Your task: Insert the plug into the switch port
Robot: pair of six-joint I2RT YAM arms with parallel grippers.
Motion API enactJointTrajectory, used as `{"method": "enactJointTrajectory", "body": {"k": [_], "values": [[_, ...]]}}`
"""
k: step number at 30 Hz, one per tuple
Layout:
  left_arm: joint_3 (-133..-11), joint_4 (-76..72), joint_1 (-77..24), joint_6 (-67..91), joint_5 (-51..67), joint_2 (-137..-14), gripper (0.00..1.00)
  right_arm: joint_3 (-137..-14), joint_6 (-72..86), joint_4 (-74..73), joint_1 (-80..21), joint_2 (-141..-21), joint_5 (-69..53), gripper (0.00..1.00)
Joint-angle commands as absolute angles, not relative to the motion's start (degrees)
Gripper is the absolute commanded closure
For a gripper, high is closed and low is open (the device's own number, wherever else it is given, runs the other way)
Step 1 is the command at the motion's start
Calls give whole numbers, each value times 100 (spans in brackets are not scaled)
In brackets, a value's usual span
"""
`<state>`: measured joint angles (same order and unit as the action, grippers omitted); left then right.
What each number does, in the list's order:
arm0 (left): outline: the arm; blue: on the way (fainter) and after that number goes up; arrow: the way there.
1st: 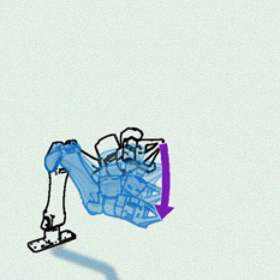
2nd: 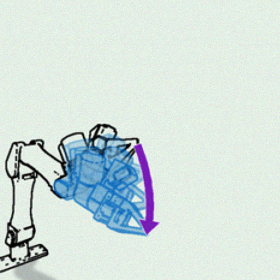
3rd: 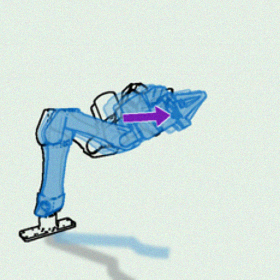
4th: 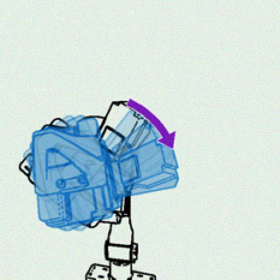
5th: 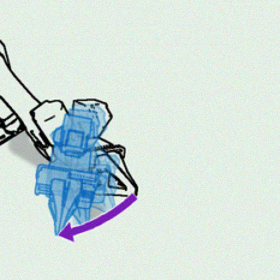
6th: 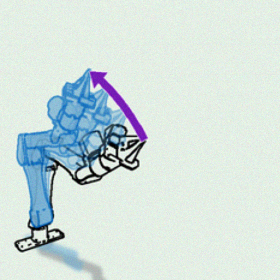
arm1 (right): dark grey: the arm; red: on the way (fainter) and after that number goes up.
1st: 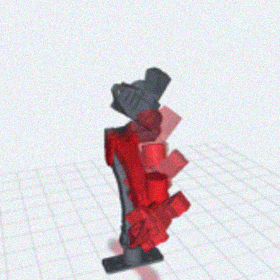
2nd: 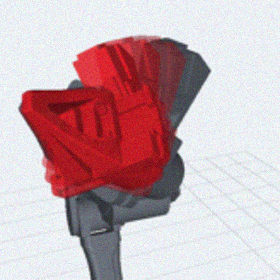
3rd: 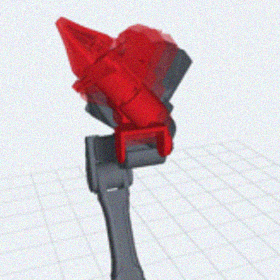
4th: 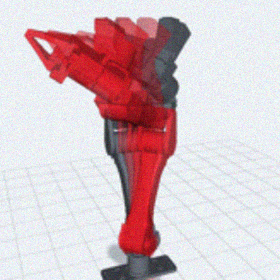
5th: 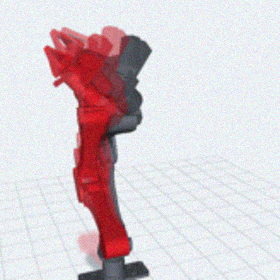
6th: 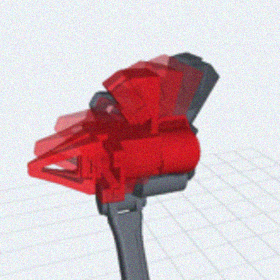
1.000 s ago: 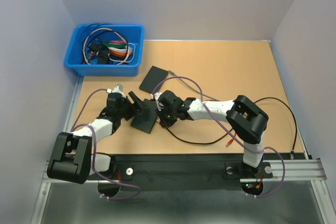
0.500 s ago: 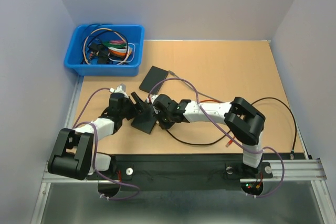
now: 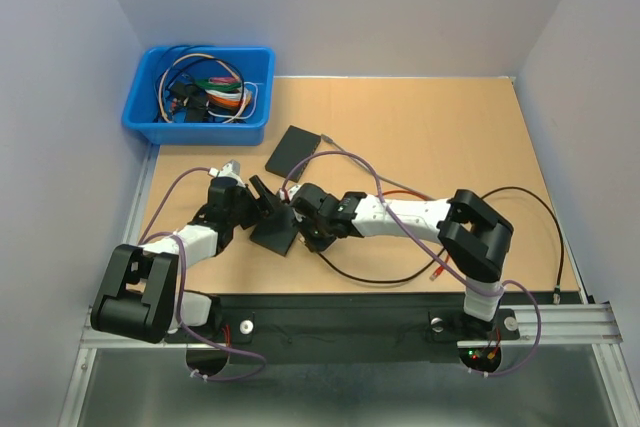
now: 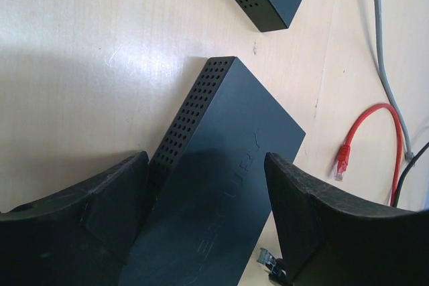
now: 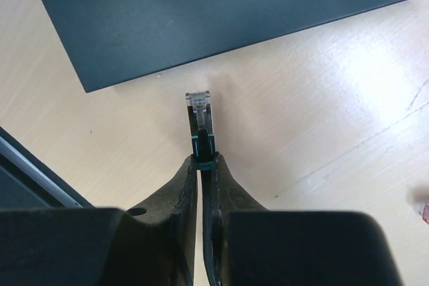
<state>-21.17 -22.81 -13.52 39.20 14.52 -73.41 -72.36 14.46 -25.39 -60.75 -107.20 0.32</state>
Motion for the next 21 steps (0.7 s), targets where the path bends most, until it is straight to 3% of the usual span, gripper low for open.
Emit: {"method": "enactJointTrajectory", "body": {"k": [1, 21], "values": [[-2162, -2312, -1397, 3797, 1371, -7260, 19, -7444, 1547, -2663, -6205, -10485, 62, 100], [-1960, -2303, -1397, 3735, 1406, -7040, 20, -7849, 1608, -2733, -6284, -11092, 79, 99]]}}
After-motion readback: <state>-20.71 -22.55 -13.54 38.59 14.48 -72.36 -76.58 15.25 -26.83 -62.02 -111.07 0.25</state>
